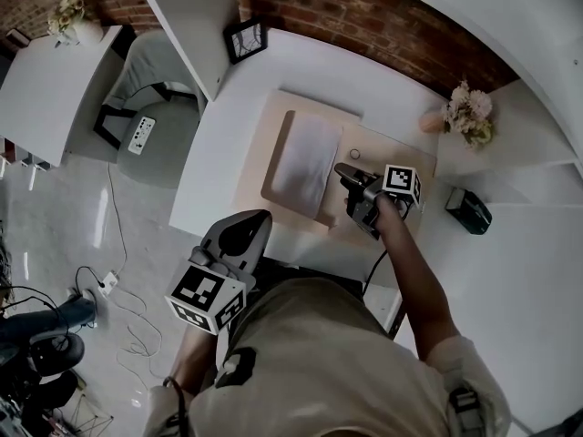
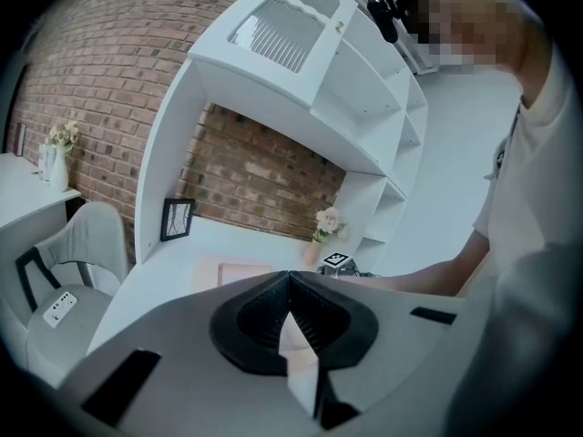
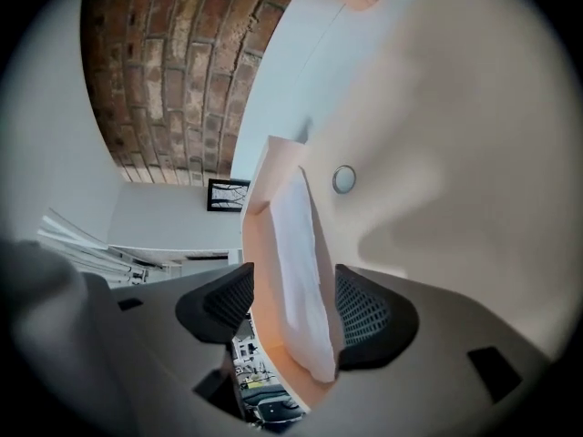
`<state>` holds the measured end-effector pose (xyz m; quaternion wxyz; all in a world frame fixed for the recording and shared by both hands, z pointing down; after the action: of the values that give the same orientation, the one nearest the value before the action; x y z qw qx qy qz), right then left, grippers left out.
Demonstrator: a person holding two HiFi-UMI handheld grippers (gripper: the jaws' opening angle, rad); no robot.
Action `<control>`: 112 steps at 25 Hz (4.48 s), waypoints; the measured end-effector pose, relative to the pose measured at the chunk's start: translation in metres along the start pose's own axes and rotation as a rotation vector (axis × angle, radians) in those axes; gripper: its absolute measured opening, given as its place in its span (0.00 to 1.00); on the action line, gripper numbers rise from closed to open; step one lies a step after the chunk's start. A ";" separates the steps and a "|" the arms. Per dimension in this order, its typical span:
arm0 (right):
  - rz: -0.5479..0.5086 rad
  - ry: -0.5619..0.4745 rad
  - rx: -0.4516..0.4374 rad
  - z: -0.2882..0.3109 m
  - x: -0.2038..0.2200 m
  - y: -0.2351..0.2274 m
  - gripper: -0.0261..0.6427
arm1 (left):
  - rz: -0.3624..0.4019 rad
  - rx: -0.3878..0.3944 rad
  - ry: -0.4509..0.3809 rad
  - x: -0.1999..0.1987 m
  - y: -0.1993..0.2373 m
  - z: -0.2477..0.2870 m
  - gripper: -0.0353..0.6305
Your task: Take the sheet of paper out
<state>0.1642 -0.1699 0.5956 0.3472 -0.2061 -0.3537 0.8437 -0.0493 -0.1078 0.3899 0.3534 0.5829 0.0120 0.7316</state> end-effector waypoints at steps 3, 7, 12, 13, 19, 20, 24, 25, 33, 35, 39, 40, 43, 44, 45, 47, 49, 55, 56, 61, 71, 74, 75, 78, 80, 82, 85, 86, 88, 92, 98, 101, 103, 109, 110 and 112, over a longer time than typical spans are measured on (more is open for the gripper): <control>-0.006 0.018 -0.009 0.008 -0.005 0.001 0.49 | -0.001 -0.009 0.006 0.000 -0.002 0.003 0.08; -0.028 0.057 -0.003 0.019 -0.008 0.001 0.51 | -0.011 -0.030 0.014 0.000 -0.003 0.006 0.08; -0.074 0.093 0.003 0.030 -0.010 0.006 0.51 | -0.023 -0.058 0.015 0.000 -0.004 0.010 0.08; -0.079 0.097 0.002 0.032 -0.011 0.008 0.51 | -0.025 -0.063 0.014 0.001 -0.004 0.010 0.08; -0.104 0.115 -0.017 0.042 -0.012 0.017 0.51 | -0.041 -0.086 0.010 0.002 -0.002 0.007 0.08; -0.105 0.115 -0.021 0.043 -0.013 0.018 0.51 | -0.041 -0.087 0.009 0.003 -0.001 0.007 0.08; -0.102 0.106 -0.040 0.046 -0.014 0.021 0.51 | -0.043 -0.087 0.007 0.004 -0.001 0.005 0.08; -0.105 0.104 -0.048 0.046 -0.014 0.022 0.51 | -0.046 -0.088 0.006 0.004 0.000 0.004 0.08; -0.131 0.090 -0.156 0.048 -0.010 0.046 0.51 | -0.049 -0.089 -0.002 0.005 0.004 -0.002 0.08; -0.141 0.093 -0.170 0.048 -0.009 0.050 0.51 | -0.050 -0.089 -0.004 0.005 0.004 -0.003 0.08; -0.198 0.083 -0.181 0.041 -0.011 0.050 0.51 | -0.055 -0.095 -0.010 0.005 0.006 -0.006 0.08; -0.216 0.085 -0.200 0.038 -0.012 0.050 0.51 | -0.057 -0.097 -0.009 0.005 0.007 -0.006 0.08; -0.237 0.091 -0.263 0.034 -0.014 0.054 0.51 | -0.059 -0.094 -0.005 0.005 0.010 -0.006 0.08; -0.245 0.088 -0.271 0.035 -0.015 0.054 0.51 | -0.058 -0.091 -0.004 0.005 0.010 -0.005 0.08; -0.256 0.083 -0.274 0.036 -0.017 0.054 0.51 | -0.055 -0.087 -0.003 0.004 0.010 -0.004 0.08; -0.279 0.074 -0.305 0.036 -0.018 0.057 0.51 | -0.052 -0.082 -0.003 0.003 0.010 -0.002 0.08; -0.271 0.080 -0.403 0.032 -0.017 0.067 0.47 | -0.055 -0.084 -0.002 0.003 0.011 -0.001 0.08; -0.302 0.153 -0.479 0.033 -0.005 0.076 0.43 | -0.066 -0.089 0.013 0.005 0.014 0.001 0.08; -0.310 0.143 -0.463 0.035 -0.006 0.075 0.43 | -0.067 -0.089 0.013 0.005 0.015 0.002 0.08; -0.367 0.066 -0.326 0.049 -0.014 0.064 0.43 | -0.068 -0.081 0.015 0.006 0.015 0.004 0.08; -0.346 0.044 -0.150 0.068 -0.016 0.056 0.27 | -0.077 -0.104 0.027 0.007 0.018 -0.004 0.08; -0.353 0.046 -0.112 0.072 -0.017 0.054 0.26 | -0.058 -0.140 0.013 0.005 0.027 -0.009 0.08; -0.360 0.046 -0.100 0.074 -0.017 0.054 0.26 | -0.053 -0.153 0.009 0.004 0.032 -0.012 0.08; -0.373 0.049 -0.067 0.079 -0.016 0.051 0.25 | -0.059 -0.190 0.000 0.003 0.040 -0.021 0.08; -0.373 0.052 -0.048 0.082 -0.015 0.048 0.25 | -0.062 -0.201 -0.003 0.003 0.041 -0.025 0.08; -0.377 0.050 -0.028 0.085 -0.015 0.045 0.24 | -0.065 -0.202 -0.004 0.005 0.040 -0.025 0.08; -0.379 0.043 -0.018 0.089 -0.015 0.044 0.22 | -0.071 -0.191 -0.002 0.009 0.037 -0.023 0.08; -0.381 0.041 -0.016 0.090 -0.015 0.045 0.22 | -0.073 -0.187 0.000 0.010 0.036 -0.023 0.08; -0.387 0.042 -0.014 0.093 -0.014 0.046 0.22 | -0.076 -0.180 0.002 0.012 0.034 -0.021 0.08; -0.389 0.047 -0.011 0.097 -0.013 0.047 0.21 | -0.081 -0.162 0.008 0.015 0.031 -0.017 0.08; -0.368 0.037 0.021 0.098 -0.016 0.043 0.14 | -0.090 -0.138 0.019 0.016 0.027 -0.012 0.08; -0.362 0.037 0.029 0.098 -0.016 0.041 0.12 | -0.086 -0.132 0.020 0.016 0.028 -0.010 0.08; -0.365 0.038 0.030 0.098 -0.017 0.041 0.11 | -0.085 -0.128 0.024 0.016 0.028 -0.008 0.08; -0.391 0.040 0.064 0.099 -0.016 0.038 0.08 | -0.082 -0.114 0.030 0.018 0.025 -0.004 0.08; -0.402 0.044 0.073 0.100 -0.015 0.037 0.08 | -0.083 -0.113 0.031 0.019 0.025 -0.003 0.08; -0.426 0.049 0.091 0.102 -0.014 0.038 0.08 | -0.086 -0.112 0.031 0.019 0.024 -0.002 0.08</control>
<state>0.0966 -0.2455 0.6370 0.5350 -0.1312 -0.3424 0.7611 -0.0644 -0.1154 0.4157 0.4162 0.5497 0.0014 0.7243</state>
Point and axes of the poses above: the fingertips, and each gripper's own axes: z forward along the fingers, y to its left, x out of its underside, the point moved 2 cm from there along -z, backward along the fingers, and after that the axes turned 10 degrees about x, right-handed, at the moved point
